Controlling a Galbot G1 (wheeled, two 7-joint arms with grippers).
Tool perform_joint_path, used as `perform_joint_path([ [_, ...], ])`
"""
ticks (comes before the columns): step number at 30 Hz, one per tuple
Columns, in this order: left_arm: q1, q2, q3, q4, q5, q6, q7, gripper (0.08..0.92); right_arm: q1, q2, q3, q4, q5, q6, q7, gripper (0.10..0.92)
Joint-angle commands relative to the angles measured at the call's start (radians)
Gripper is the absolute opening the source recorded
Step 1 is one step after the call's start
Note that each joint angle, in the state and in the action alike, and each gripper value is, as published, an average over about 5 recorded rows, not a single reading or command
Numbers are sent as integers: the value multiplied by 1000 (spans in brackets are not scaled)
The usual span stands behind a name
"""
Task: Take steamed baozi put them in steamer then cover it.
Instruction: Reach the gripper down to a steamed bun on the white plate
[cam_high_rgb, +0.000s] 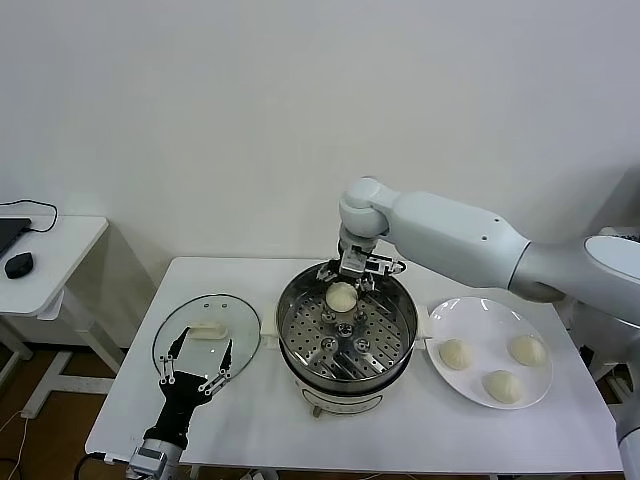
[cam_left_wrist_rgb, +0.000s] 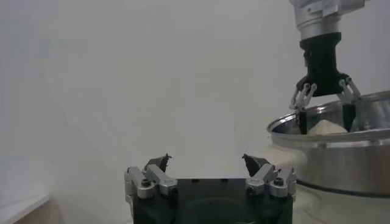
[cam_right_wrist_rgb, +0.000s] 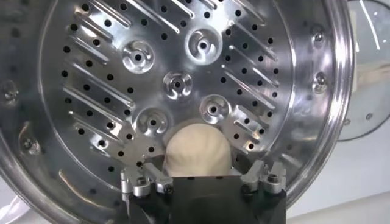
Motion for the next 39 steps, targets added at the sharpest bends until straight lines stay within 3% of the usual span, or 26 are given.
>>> perform_joint_path([
  [1, -2, 0, 6, -2, 0, 3, 1, 823, 198, -218, -58, 97, 343, -305, -104, 823],
  [7, -7, 2, 22, -4, 3, 1, 1, 823, 271, -429, -195, 40, 497, -473, -76, 823],
  [15, -19, 0, 44, -5, 6, 4, 1, 823, 159, -599, -323, 32, 503, -497, 27, 823],
  [39, -9, -12, 39, 4, 11, -4, -2, 823, -287, -490, -66, -93, 402, -489, 194, 823],
])
